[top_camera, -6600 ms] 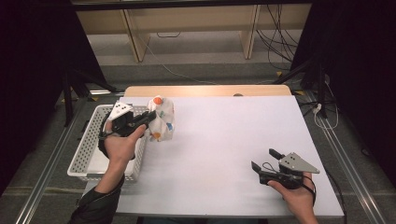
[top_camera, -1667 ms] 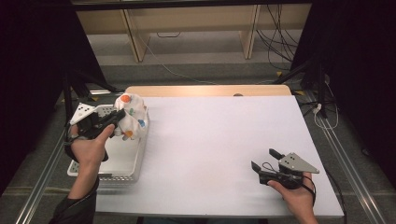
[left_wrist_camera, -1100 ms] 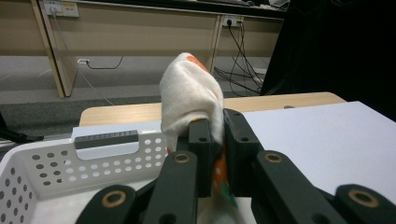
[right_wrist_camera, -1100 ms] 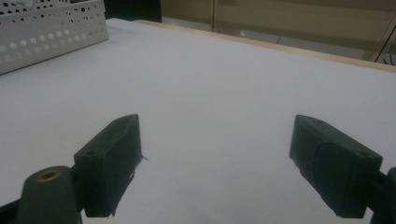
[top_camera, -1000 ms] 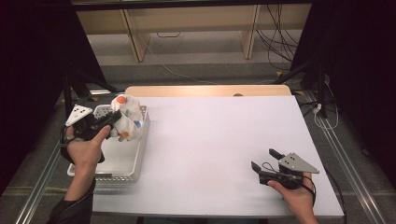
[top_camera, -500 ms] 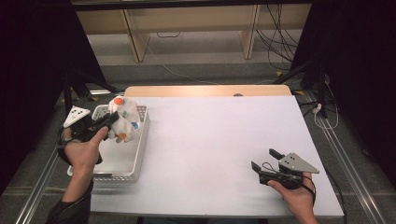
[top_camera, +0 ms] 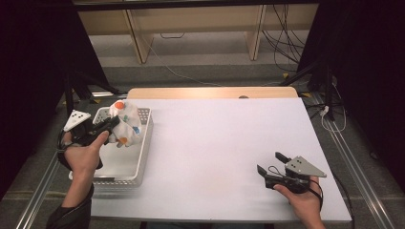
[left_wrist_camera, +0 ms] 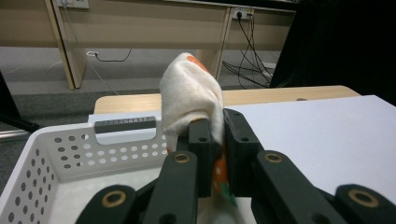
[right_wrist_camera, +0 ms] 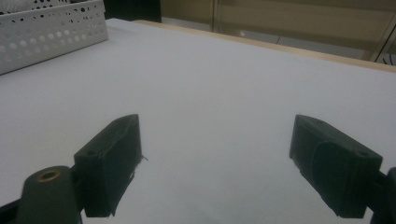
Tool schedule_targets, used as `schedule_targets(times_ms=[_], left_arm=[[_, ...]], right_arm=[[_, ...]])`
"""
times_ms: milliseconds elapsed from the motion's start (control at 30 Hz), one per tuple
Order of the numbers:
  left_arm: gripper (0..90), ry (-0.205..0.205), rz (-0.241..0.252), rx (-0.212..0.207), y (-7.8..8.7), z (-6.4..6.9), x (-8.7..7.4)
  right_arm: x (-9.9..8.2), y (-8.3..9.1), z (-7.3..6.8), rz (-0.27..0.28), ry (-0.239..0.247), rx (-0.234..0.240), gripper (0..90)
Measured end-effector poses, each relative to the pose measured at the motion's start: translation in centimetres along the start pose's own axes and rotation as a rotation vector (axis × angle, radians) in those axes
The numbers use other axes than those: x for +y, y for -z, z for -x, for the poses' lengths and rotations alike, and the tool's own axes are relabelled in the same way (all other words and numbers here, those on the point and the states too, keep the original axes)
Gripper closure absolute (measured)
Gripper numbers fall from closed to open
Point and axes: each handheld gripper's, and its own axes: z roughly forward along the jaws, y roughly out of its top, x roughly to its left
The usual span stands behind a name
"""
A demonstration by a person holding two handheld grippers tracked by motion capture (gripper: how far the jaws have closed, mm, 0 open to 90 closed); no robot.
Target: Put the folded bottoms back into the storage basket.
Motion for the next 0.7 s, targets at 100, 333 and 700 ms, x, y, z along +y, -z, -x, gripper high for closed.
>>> schedule_targets(times_ms=[100, 333, 700], left_arm=[[82.0, 0.000, -0.003, 0.003, 0.01, -0.10, -0.05], [82.0, -0.001, -0.011, 0.005, -0.12, -0.19, -0.23], [82.0, -0.001, -0.022, 0.007, -0.40, -0.40, -0.46]], right_arm=[[0.02, 0.04, 0.01, -0.004, 0.002, 0.000, 17.5], [0.02, 0.05, 0.01, -0.003, 0.004, 0.000, 17.5], [0.01, 0.04, 0.01, -0.003, 0.002, 0.000, 17.5]])
